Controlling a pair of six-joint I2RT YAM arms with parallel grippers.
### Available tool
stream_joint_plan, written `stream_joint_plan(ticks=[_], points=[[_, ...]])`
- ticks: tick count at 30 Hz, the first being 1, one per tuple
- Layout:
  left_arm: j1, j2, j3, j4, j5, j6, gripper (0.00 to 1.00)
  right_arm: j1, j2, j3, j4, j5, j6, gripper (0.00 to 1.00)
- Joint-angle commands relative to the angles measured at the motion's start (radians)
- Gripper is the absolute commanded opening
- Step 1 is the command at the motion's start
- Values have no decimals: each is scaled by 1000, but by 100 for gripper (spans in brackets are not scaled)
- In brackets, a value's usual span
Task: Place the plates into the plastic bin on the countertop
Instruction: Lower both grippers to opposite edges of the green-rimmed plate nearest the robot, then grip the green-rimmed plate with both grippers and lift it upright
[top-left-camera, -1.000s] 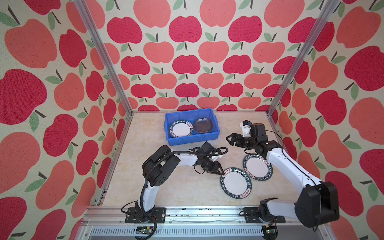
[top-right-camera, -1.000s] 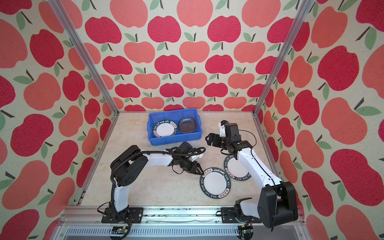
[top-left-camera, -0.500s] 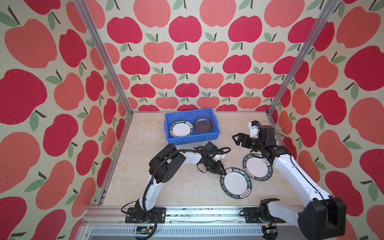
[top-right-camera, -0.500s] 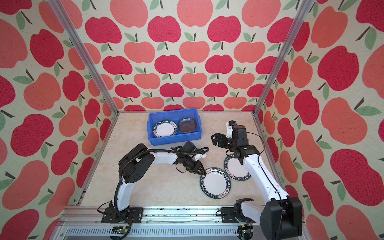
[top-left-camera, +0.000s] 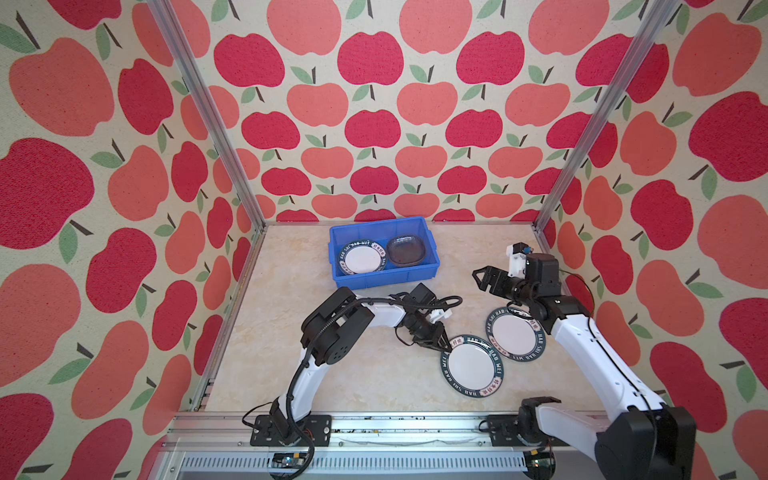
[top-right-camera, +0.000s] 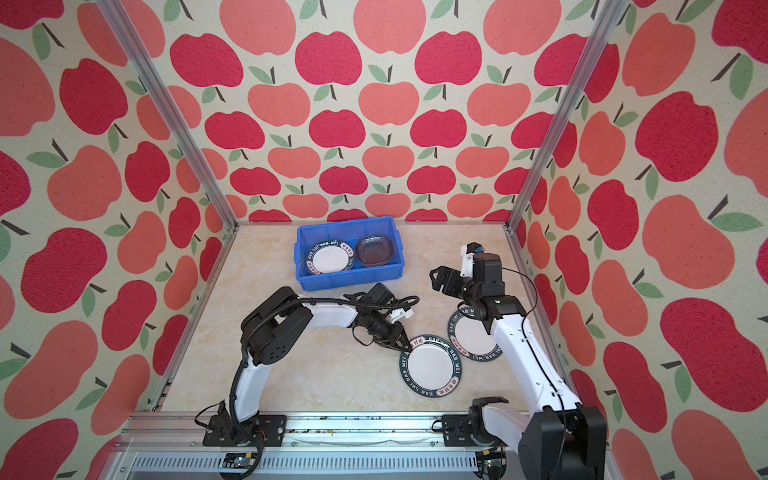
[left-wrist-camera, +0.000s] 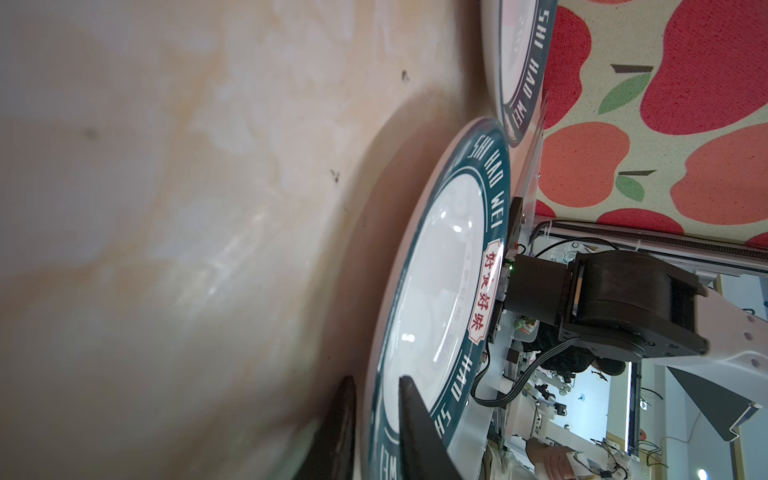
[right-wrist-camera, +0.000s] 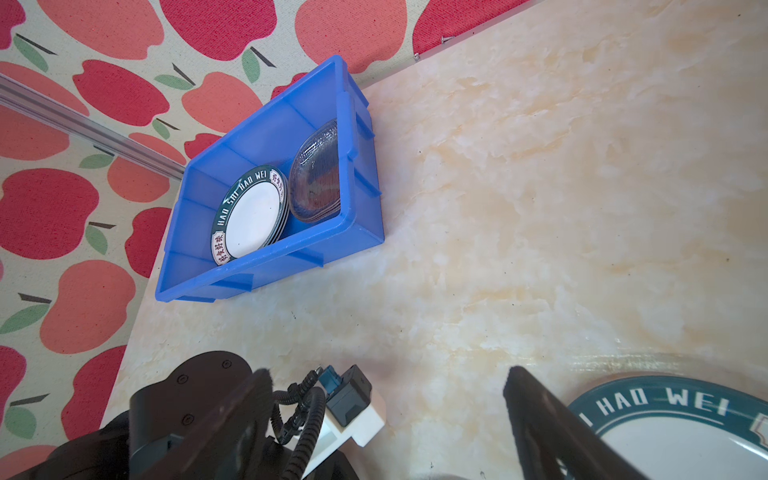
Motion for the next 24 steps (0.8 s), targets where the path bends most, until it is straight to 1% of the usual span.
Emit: stream_joint_plan(ticks=[1, 7, 10, 13, 17, 19, 21, 24], points=[[0, 22, 27, -25, 15, 12, 18, -8, 13, -14, 17, -22, 15, 90], [3, 25, 24, -19, 22, 8, 10, -7, 16, -22, 27, -26, 24, 90], [8, 15, 12, -9, 19, 4, 0, -8, 17, -21, 39, -32, 31, 90], [13, -12, -10, -2, 2, 11, 0, -7, 28, -15, 50, -55, 41, 90], [29, -109, -82, 27, -51, 7, 0, 19, 53, 33, 51, -108, 26, 90], [36, -186, -131, 53, -85, -3, 0, 57, 61, 59, 44, -97, 2, 89], [36, -258, -158, 38, -124, 2, 0, 88, 75, 89, 33, -88, -12, 89], [37, -359, -195, 8, -178, 2, 0, 102, 98, 123, 31, -94, -4, 89]])
